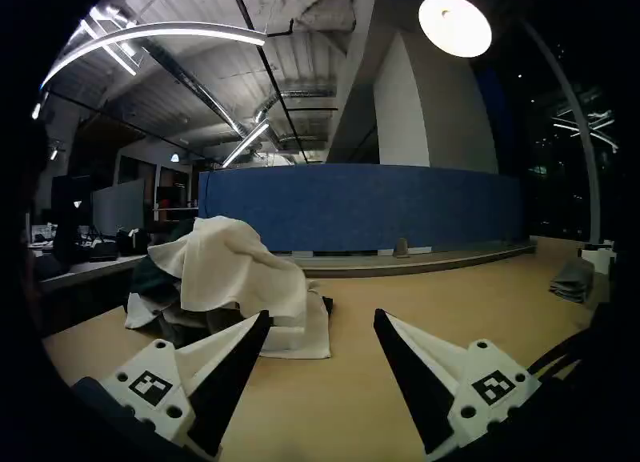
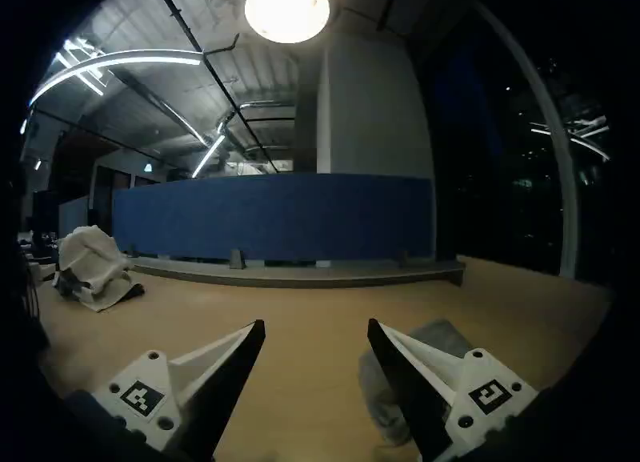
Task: Fold towel
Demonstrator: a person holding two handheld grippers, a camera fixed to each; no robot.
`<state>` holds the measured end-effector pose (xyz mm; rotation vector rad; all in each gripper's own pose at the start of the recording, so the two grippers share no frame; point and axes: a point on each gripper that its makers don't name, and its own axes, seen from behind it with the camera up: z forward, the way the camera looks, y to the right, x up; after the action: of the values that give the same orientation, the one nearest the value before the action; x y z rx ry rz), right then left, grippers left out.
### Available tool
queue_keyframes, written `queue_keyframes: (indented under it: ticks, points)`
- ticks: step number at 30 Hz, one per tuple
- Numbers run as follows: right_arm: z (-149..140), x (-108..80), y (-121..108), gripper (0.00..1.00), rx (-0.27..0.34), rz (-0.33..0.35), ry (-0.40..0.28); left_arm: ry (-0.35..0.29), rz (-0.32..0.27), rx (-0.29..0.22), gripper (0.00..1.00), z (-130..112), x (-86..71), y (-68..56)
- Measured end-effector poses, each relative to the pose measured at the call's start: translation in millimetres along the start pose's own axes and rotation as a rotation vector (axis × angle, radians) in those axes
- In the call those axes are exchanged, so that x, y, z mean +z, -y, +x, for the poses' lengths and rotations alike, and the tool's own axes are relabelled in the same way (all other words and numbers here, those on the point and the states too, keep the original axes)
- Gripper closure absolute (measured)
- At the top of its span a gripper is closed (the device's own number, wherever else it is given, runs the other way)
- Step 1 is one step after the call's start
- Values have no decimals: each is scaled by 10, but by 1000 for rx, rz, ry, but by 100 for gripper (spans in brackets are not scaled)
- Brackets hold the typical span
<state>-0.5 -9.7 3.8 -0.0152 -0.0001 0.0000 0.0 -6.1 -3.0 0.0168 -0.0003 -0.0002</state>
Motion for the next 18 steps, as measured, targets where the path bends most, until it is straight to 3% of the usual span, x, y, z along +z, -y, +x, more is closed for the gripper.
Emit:
queue_keyframes:
  ticks: [18]
  points:
    - [6,2,-1,0,0,0,0,0,0,-2,3,-14,9,6]
